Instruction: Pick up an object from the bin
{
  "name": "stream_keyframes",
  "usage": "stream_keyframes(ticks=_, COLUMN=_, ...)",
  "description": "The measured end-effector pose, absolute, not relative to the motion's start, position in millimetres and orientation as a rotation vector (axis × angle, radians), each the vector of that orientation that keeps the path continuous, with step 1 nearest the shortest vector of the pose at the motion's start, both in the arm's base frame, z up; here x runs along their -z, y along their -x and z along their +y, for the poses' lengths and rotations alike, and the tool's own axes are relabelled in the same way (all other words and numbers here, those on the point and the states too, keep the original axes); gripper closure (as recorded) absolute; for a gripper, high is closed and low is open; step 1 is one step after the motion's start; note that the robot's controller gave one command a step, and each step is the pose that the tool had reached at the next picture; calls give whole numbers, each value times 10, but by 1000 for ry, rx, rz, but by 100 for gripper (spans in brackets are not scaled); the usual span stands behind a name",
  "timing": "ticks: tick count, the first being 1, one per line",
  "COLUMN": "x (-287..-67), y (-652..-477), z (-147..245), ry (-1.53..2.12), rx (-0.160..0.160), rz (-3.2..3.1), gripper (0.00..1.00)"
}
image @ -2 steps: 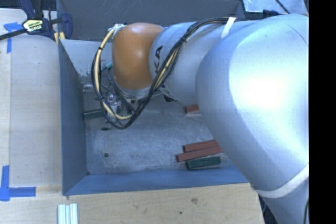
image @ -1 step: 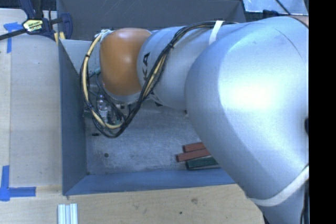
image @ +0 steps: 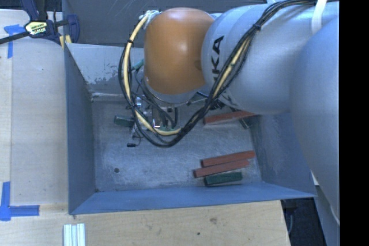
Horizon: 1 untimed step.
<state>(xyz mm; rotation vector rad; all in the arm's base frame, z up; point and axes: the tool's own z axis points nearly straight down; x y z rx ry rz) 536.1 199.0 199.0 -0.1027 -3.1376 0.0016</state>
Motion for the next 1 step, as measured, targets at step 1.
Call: stream_keyframes(ticks=1, x=-2088, y=-5632, z=2067, ry=106, rx=9, rz=-3157, gripper=100)
